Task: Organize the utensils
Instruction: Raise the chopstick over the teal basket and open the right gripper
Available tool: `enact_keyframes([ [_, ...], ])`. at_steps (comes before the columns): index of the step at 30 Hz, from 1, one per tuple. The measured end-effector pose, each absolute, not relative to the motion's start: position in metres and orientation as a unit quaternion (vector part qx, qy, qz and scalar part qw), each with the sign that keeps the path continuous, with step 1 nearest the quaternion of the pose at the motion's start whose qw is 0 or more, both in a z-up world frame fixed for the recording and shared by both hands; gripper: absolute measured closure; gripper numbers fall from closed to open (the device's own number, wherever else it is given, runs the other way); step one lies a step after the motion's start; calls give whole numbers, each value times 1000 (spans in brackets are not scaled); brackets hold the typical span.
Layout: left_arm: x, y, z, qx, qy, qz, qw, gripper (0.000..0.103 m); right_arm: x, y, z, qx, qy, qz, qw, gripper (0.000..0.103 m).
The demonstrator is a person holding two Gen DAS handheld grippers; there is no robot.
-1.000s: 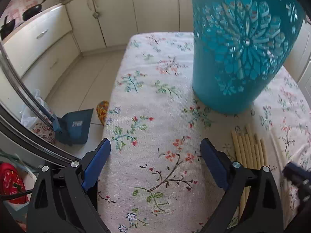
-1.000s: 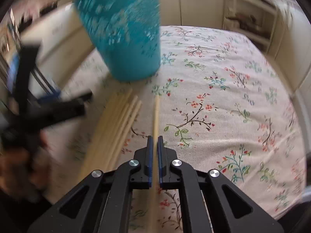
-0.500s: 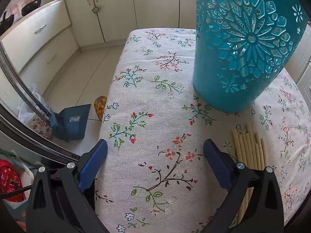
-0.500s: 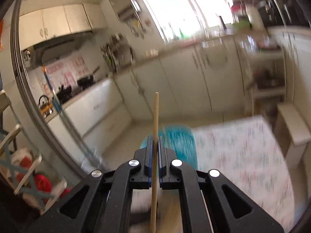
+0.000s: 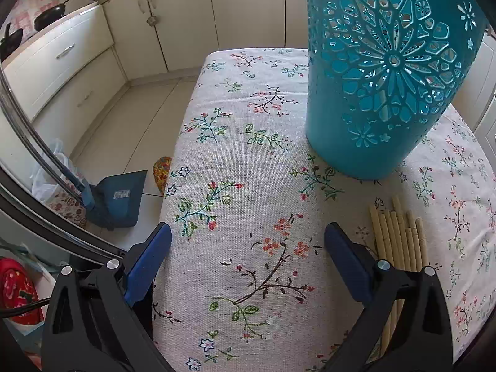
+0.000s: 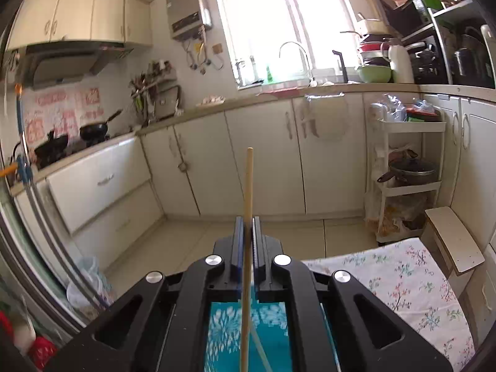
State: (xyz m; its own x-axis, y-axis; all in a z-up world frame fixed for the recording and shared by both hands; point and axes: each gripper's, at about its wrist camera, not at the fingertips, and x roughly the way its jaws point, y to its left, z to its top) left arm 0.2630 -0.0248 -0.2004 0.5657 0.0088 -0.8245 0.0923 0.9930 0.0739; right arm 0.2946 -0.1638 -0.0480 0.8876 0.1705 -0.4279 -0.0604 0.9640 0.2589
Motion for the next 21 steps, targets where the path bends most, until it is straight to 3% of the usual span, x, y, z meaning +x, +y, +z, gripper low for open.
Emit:
enact_keyframes([
  [4, 263, -25, -200, 54, 465, -23, 883, 8, 274, -166, -52, 116, 242, 73, 961, 97],
  [13, 263, -23, -200, 52, 465, -20, 884, 8, 207, -183, -45, 128, 247, 86, 957, 80],
  [21, 263, -22, -200, 55, 464, -19, 884, 8, 146, -185, -113, 126, 374, 77, 916, 82],
])
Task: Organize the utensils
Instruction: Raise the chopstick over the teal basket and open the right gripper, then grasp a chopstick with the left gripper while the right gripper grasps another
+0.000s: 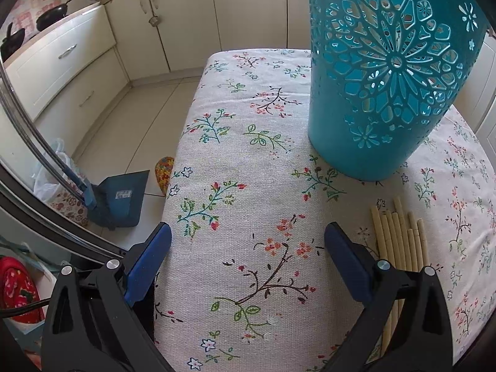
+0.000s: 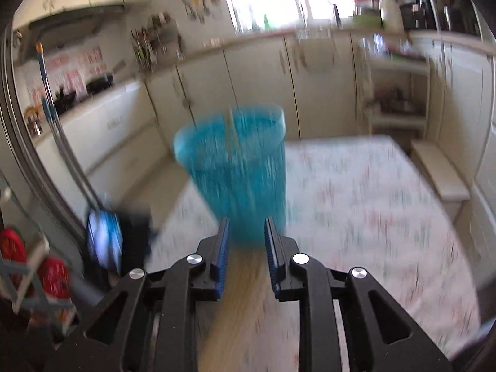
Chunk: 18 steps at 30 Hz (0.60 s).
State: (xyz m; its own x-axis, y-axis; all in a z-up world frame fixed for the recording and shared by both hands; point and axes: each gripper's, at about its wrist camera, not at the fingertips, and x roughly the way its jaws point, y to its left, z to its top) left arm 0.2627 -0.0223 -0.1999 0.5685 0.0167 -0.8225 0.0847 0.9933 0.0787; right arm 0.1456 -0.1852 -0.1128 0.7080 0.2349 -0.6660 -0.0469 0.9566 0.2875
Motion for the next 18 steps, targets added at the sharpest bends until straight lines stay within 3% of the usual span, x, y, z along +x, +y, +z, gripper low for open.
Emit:
enact_keyframes([
  [6, 263, -24, -200, 56, 465, -17, 884, 8, 141, -182, -171, 140, 468, 69, 870, 85],
  [18, 263, -22, -201, 51, 464, -16, 884, 8, 147, -167, -194, 113, 497, 70, 857, 85],
])
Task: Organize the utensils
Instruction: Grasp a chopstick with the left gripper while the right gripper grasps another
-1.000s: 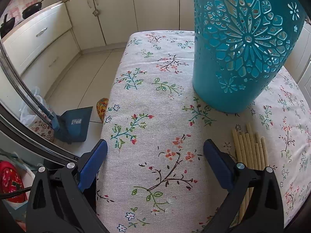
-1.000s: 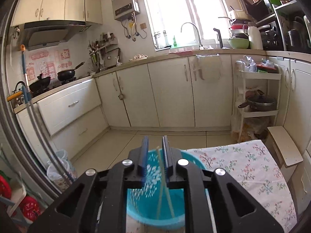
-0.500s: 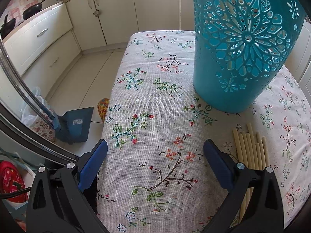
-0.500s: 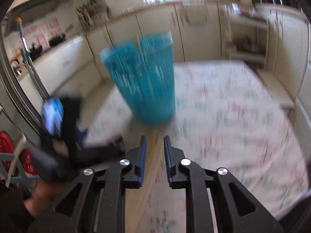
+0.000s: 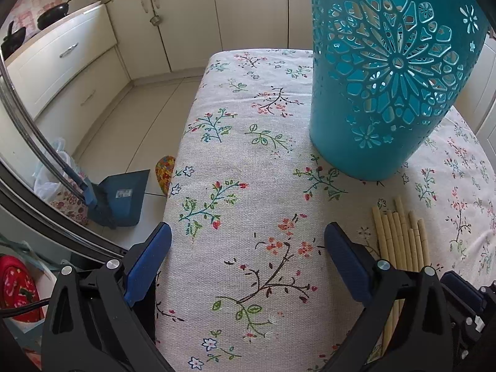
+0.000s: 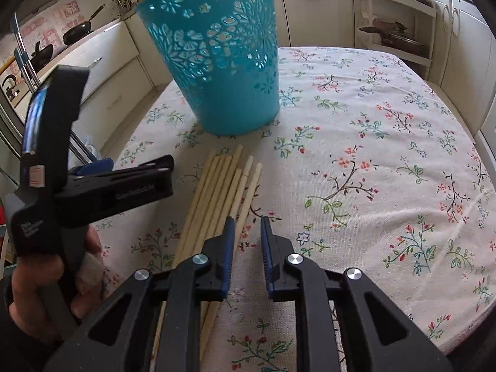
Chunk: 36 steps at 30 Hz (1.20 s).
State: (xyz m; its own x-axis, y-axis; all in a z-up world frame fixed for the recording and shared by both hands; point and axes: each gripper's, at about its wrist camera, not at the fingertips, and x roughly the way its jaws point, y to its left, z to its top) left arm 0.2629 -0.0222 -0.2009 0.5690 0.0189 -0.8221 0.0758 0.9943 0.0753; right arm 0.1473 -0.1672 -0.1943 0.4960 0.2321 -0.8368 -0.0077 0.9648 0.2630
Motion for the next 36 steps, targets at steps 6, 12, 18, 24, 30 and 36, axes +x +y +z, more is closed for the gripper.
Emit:
enact_keyframes([
  [6, 264, -22, -201, 51, 464, -17, 884, 8, 148, -161, -195, 75, 499, 60, 862, 93],
  [12, 253, -23, -194, 45, 439, -47, 896, 8, 155, -168, -194, 6, 515, 60, 855, 96],
  [18, 234, -42, -194, 49, 456, -108, 882, 8, 156, -189, -196, 34, 513, 54, 856, 96],
  [24, 228, -56, -201, 65, 466, -113, 875, 8, 154, -192, -195, 53, 512, 62, 855, 96],
  [30, 227, -52, -204, 54, 476, -98, 872, 8, 153, -192, -195, 64, 512, 66, 854, 96],
  [36, 231, -58, -206, 70, 477, -92, 871, 14, 153, -192, -195, 67, 512, 68, 853, 96],
])
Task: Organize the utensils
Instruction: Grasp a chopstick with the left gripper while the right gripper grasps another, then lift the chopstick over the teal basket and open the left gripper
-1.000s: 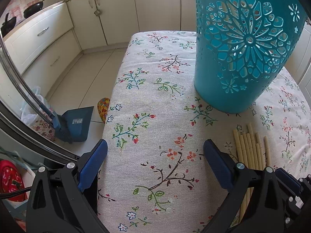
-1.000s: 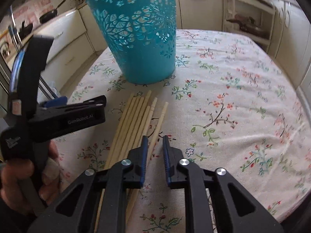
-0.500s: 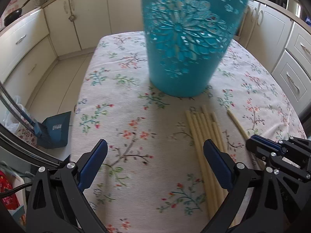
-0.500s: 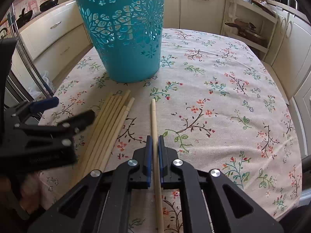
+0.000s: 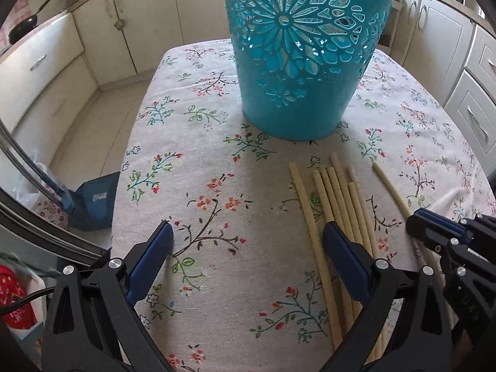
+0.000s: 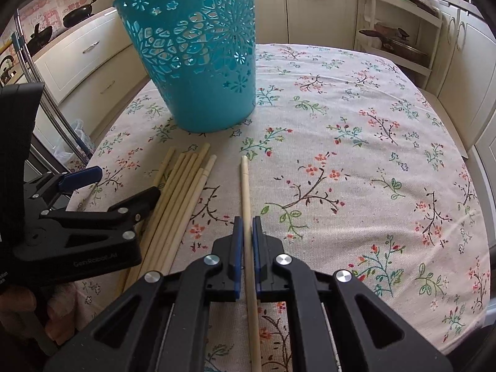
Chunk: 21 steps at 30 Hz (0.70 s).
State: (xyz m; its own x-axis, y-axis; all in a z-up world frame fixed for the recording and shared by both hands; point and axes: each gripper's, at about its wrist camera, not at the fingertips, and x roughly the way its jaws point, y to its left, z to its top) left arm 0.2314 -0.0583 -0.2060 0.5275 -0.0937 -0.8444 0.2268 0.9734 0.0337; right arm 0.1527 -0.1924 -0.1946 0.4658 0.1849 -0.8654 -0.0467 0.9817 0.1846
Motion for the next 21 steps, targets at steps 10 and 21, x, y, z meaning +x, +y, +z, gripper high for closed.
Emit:
enact_keyframes([
  [10, 243, -67, -192, 54, 518, -166, 838, 98, 154, -195, -195, 80, 510, 68, 854, 96],
  [21, 228, -41, -35, -35, 447, -302, 841, 98, 155, -202, -197, 103, 513, 70, 849, 96],
])
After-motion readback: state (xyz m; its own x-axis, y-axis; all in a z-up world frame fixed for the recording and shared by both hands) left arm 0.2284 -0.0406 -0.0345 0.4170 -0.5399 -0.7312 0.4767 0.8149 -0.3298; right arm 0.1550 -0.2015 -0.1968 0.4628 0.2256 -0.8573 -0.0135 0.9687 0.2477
